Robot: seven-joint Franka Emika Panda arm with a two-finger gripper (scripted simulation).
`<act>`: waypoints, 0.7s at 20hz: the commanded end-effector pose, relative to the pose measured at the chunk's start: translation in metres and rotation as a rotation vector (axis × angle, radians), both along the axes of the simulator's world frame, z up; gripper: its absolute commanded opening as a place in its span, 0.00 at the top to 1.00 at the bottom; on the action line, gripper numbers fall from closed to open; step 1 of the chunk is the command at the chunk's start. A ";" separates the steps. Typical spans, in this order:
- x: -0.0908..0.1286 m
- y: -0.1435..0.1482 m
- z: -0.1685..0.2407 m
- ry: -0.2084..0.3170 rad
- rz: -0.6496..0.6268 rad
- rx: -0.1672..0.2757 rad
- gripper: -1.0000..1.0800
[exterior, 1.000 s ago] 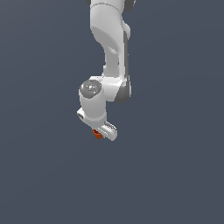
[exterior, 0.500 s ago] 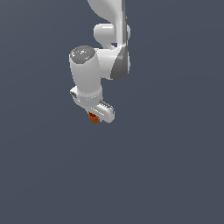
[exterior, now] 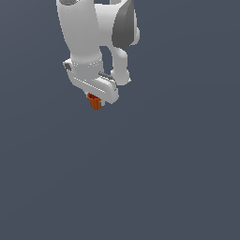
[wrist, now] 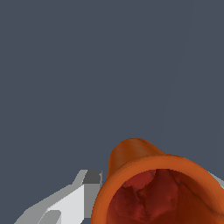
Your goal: Pick up the object and move it to a goal position.
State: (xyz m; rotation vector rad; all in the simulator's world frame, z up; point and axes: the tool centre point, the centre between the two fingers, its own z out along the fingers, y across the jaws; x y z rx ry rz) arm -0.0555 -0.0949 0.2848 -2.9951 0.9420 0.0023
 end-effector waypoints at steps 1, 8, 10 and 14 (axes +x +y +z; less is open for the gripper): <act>-0.012 -0.004 0.029 -0.001 0.000 -0.001 1.00; -0.038 -0.015 0.101 -0.001 -0.001 -0.002 1.00; -0.044 -0.017 0.118 -0.001 -0.001 -0.002 1.00; -0.053 -0.021 0.146 -0.001 0.000 -0.002 1.00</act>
